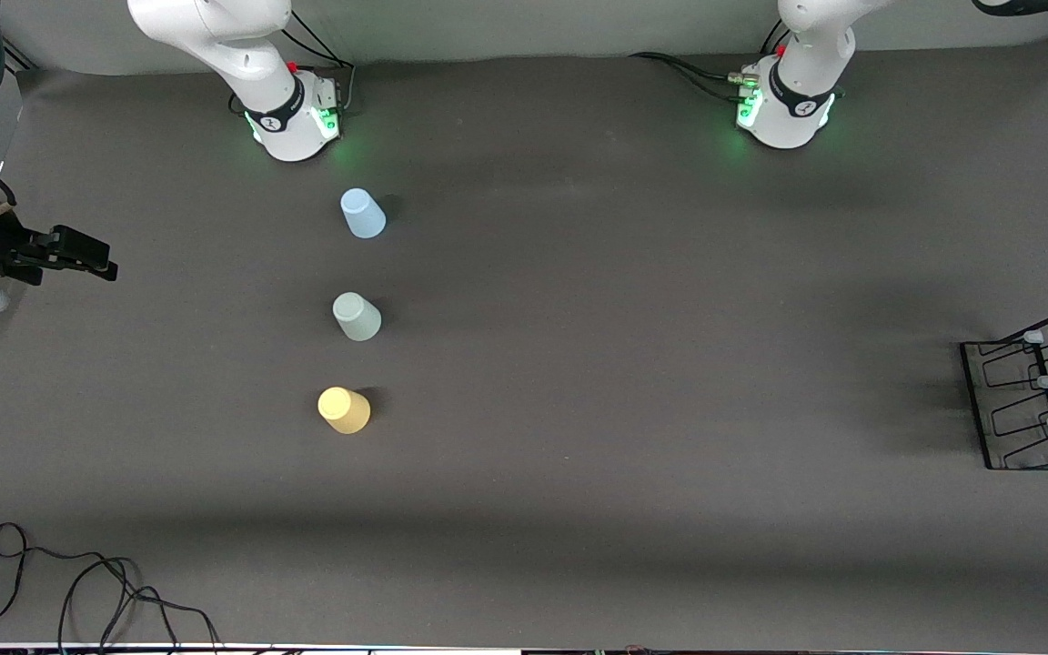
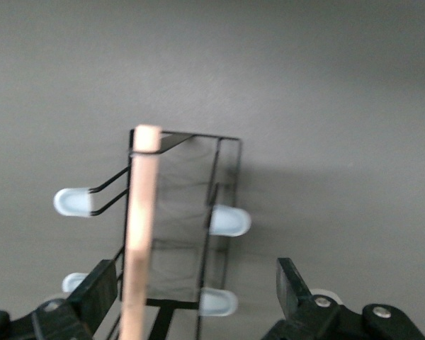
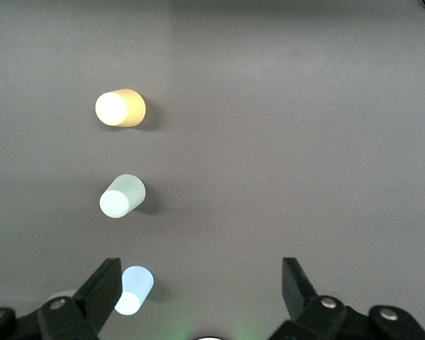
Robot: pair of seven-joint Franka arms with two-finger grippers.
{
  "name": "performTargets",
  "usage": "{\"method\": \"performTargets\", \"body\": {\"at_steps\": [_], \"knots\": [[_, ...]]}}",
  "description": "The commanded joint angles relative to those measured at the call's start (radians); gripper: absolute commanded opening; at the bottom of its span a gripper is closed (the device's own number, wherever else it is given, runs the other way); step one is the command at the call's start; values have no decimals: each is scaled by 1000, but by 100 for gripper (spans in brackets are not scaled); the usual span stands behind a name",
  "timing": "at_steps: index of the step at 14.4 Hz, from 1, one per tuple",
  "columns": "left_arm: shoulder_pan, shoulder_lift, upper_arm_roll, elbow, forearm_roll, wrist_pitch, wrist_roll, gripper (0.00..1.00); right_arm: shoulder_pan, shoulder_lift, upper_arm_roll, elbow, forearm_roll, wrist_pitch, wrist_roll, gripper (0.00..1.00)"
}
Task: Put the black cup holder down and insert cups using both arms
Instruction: 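Close the left gripper on the rack's wooden handle and lift it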
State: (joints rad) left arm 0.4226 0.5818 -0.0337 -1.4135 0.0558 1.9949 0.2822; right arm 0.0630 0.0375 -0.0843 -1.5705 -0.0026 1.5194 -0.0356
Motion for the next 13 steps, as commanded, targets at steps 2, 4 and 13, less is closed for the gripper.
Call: {"method": "performTargets", "body": {"at_steps": [2, 4, 13], "knots": [[39, 4, -8, -16, 13, -4, 41, 97, 1, -14, 1, -9, -10, 7, -6, 100], [39, 6, -8, -31, 16, 19, 43, 56, 1, -14, 1, -9, -10, 5, -6, 100], [-5, -13, -12, -19, 105, -22, 54, 0, 1, -14, 1, -11, -10, 4, -4, 100]]}}
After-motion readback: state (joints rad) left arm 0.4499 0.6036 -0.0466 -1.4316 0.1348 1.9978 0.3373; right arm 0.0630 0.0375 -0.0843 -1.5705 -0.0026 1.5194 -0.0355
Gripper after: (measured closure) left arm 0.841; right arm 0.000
